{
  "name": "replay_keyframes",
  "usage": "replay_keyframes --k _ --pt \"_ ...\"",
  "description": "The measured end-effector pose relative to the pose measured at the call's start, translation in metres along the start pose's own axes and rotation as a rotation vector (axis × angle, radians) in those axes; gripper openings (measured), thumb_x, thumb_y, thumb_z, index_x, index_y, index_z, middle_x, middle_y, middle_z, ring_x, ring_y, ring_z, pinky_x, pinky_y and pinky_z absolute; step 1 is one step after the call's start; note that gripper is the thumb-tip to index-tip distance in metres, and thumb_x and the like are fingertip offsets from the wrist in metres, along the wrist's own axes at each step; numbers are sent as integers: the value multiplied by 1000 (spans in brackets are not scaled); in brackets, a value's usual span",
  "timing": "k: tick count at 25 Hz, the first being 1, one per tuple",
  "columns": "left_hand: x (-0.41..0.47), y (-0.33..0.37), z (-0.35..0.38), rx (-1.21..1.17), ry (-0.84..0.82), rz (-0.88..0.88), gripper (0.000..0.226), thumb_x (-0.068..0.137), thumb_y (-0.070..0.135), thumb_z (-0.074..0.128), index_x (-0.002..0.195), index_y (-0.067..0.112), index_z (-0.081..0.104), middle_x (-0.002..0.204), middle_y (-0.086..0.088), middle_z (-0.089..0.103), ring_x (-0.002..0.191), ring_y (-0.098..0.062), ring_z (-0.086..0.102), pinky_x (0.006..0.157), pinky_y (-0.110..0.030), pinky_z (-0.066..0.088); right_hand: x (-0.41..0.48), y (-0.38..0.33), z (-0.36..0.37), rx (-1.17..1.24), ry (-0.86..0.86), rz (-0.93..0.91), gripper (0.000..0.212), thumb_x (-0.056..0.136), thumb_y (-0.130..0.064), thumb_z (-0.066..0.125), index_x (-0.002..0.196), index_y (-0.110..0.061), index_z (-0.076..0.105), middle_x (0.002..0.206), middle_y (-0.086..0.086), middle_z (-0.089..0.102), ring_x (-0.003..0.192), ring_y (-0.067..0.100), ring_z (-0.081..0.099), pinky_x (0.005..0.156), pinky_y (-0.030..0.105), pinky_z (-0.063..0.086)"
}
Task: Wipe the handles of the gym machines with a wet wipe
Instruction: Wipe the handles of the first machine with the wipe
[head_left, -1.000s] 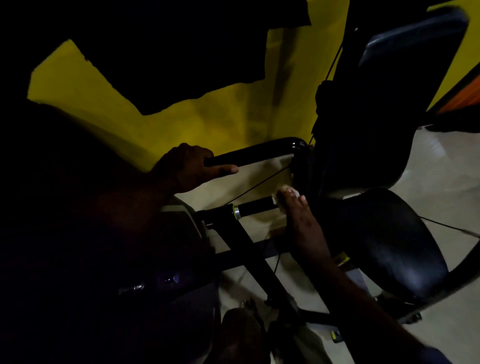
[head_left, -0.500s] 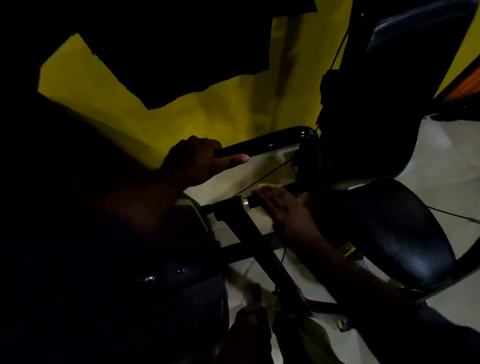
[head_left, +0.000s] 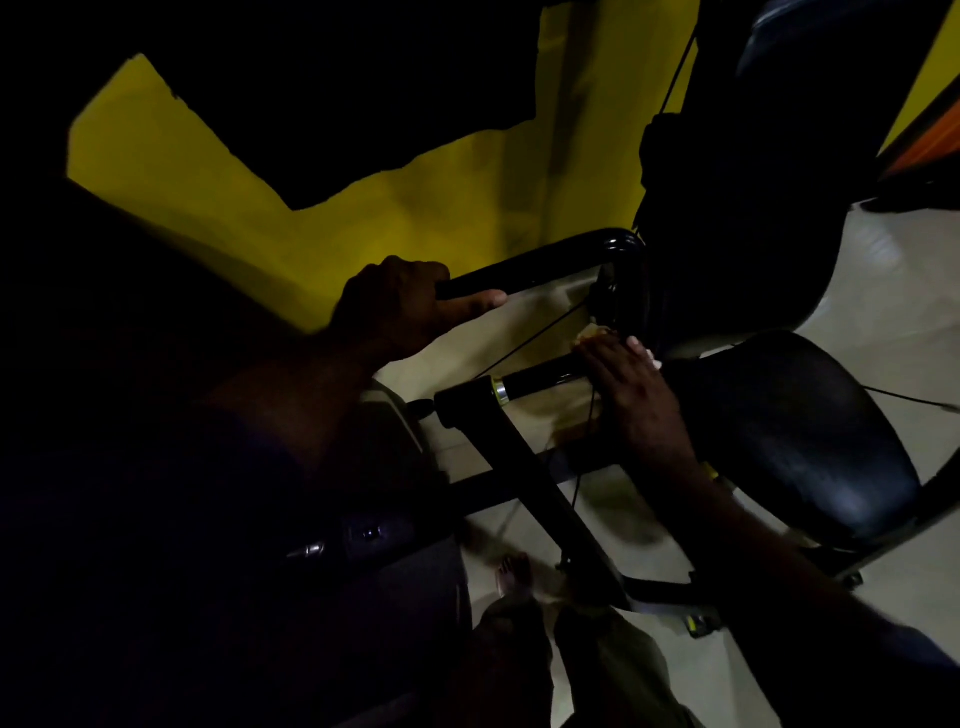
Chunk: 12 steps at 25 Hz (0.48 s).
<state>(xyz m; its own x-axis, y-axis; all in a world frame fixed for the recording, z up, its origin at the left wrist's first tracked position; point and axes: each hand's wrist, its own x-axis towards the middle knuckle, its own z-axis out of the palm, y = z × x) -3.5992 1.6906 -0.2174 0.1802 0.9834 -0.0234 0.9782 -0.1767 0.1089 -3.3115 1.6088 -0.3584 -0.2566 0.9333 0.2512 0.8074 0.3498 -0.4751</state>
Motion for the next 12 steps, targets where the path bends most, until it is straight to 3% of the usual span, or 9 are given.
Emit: replay_keyframes --k 2,4,6,7,9,10,12 --pt "0 2 -2 -17 2 -2 87 71 104 26 62 18 37 56 1 42 53 -25 49 52 -30 36 -2 -38 19 168 68 253 67 77 14 54 142 -4 59 151 17 53 147 33 40 128 43 16" --pt "-3 5 -5 -22 21 -38 89 69 104 26 61 16 36 56 1 42 52 -22 45 53 -28 27 -5 -96 46 609 69 400 61 86 5 44 141 -15 61 155 10 51 150 27 37 125 51 27" --pt "-3 7 -4 -27 -6 -67 89 70 104 30 63 16 40 59 -1 49 57 -24 51 56 -29 31 -24 -142 57 1094 52 471 51 99 -15 49 146 -32 56 158 0 48 150 18 39 122 45 34" --pt "-2 7 -3 -30 -16 -75 89 69 104 30 63 16 41 60 -1 50 59 -26 53 58 -30 33 -36 -152 62 1214 138 552 49 100 -20 52 147 -33 55 153 0 53 143 18 48 117 42 40" --pt "-1 6 -2 -28 -19 -71 90 67 106 27 63 17 40 60 -1 49 60 -27 54 58 -30 33 -49 -141 65 1252 458 969 42 102 -14 54 139 -31 63 125 7 71 102 20 70 90 40 55" --pt "0 4 -2 -26 -13 -64 90 68 106 27 62 17 40 59 0 49 59 -27 54 58 -30 32 -43 -127 64 1315 567 1199 37 104 -10 52 132 -29 67 111 11 71 83 18 68 76 37 57" --pt "0 4 -1 -33 -2 -51 89 69 105 30 61 16 39 57 0 48 58 -26 54 57 -29 31 -16 -107 58 1800 569 1386 28 106 -3 43 115 -14 66 98 14 67 75 15 62 67 28 56"
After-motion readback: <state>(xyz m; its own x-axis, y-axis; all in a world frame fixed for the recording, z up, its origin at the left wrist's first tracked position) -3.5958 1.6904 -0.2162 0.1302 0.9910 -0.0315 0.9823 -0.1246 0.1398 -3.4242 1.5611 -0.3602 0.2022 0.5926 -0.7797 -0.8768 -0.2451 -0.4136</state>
